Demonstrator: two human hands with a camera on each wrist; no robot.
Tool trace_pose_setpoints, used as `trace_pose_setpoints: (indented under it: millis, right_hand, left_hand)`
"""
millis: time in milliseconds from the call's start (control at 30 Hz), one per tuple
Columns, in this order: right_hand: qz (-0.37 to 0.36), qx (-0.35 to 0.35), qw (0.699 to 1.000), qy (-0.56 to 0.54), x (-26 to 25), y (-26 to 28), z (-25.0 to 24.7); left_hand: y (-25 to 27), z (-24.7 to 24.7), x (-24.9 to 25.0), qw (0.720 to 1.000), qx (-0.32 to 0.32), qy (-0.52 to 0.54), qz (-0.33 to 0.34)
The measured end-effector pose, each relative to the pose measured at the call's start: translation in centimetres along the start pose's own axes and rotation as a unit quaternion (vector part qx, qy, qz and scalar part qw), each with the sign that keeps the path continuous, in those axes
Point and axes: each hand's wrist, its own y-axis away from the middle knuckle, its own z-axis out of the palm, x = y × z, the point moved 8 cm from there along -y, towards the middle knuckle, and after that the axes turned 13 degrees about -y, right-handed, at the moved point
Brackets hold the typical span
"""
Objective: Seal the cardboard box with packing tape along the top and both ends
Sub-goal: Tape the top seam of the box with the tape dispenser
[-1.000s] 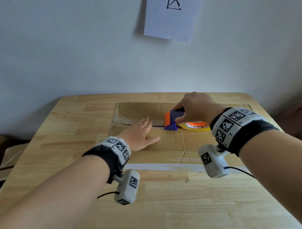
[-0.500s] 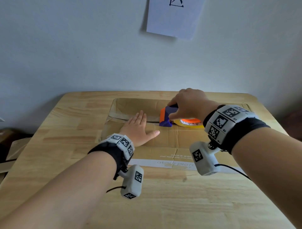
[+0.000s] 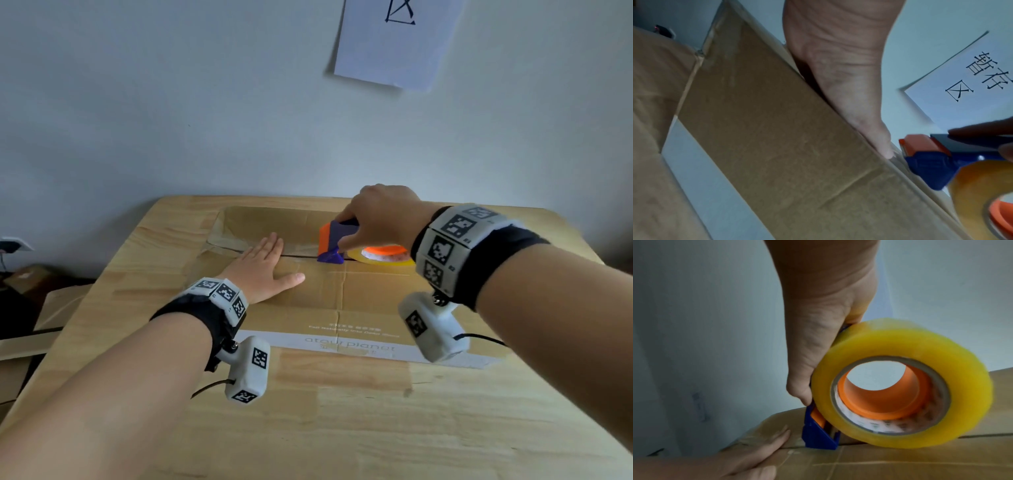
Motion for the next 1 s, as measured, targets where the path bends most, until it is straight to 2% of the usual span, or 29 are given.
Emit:
trace_pose_setpoints:
  millis: [167, 400, 633, 767, 1000]
  right_hand:
    - [0.035, -0.009, 0.999, -0.004, 3.8, 1.8, -0.1]
    - [0.042, -0.003, 0.999, 0.012, 3.3, 1.8, 0.8]
    - [0.032, -0.091, 0.995, 0.011, 3.1, 2.7, 0.2]
    - [0.038, -0.162, 0.982, 0.094, 3.6, 3.3, 0.1]
    - [-0.009, -0.085, 0.993, 0.083, 2.9, 4.0, -0.9]
  left_hand:
    - [0.0, 0.2, -0.1, 1.000, -0.008, -0.003, 0.003]
    - [-0.3, 0.3, 0.2, 1.000, -0.027, -0.013, -0.006]
    - [-0.2, -0.1, 0.5, 0.999, -0.043, -0.010, -0.016]
    - [-0.3, -0.3, 0.5, 0.999, -0.041, -0.011, -0.019]
    - [-0.2, -0.5, 0.6, 0.999, -0.033, -0.010, -0.021]
